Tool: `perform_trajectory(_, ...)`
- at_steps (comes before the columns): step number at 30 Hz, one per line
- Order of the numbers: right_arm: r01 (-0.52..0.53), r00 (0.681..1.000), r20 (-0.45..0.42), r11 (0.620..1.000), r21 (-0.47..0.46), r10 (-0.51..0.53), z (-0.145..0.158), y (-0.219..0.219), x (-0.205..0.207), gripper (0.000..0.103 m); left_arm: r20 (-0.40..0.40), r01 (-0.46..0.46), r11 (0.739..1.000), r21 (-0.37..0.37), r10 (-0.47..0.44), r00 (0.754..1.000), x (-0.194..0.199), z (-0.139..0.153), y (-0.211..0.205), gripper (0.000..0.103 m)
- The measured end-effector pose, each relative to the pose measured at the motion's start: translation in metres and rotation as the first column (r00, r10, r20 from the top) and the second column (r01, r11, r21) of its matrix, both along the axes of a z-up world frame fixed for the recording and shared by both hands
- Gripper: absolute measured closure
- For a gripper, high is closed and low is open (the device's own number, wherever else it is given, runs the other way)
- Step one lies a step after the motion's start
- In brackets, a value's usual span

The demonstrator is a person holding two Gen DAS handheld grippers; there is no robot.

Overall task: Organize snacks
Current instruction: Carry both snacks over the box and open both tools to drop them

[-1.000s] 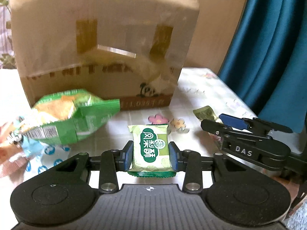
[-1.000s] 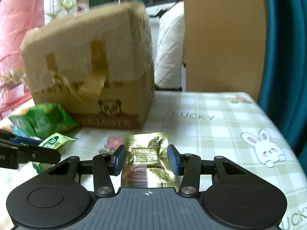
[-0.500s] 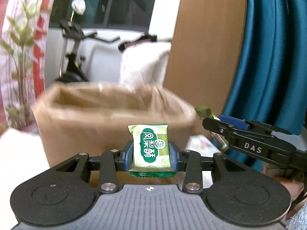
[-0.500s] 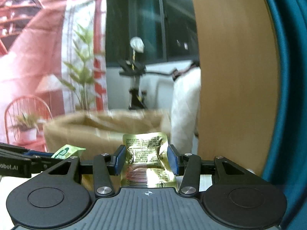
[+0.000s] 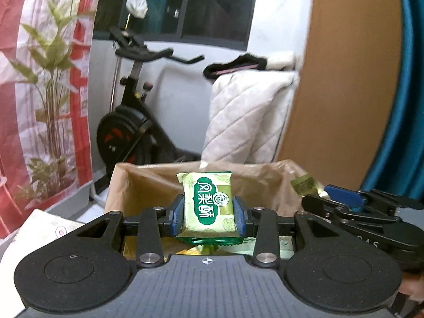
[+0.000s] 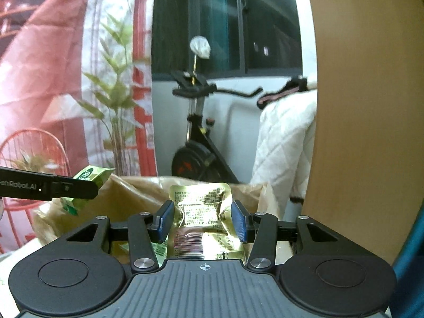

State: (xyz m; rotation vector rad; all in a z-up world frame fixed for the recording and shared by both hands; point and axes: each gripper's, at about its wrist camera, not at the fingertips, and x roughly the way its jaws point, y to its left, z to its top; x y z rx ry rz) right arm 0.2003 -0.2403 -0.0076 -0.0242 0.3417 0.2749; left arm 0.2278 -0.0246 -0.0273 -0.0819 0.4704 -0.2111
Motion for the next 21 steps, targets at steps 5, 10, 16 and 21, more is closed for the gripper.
perform_trajectory(5, 0.03, 0.997, -0.068, 0.999, -0.023, -0.032, -0.019, 0.012, 0.012, 0.058, -0.048, -0.008, 1.0, 0.008, 0.008, 0.999, 0.01, -0.016, 0.008, 0.062)
perform_trajectory(10, 0.069, 0.992, -0.107, 0.997, -0.042, -0.074, -0.024, 0.016, 0.007, 0.05, -0.07, 0.001, 1.0, -0.006, -0.001, 0.998, 0.004, -0.021, 0.016, 0.047)
perform_trajectory(16, 0.076, 0.993, -0.092, 0.997, -0.031, -0.079, -0.012, 0.018, -0.017, 0.04, -0.032, 0.01, 1.0, 0.015, -0.01, 0.999, -0.023, -0.004, 0.023, 0.046)
perform_trajectory(21, 0.069, 0.994, -0.085, 0.998, 0.013, -0.068, 0.0, 0.018, -0.047, 0.04, 0.001, 0.016, 0.999, 0.034, -0.016, 1.0, -0.054, 0.015, 0.032, 0.045)
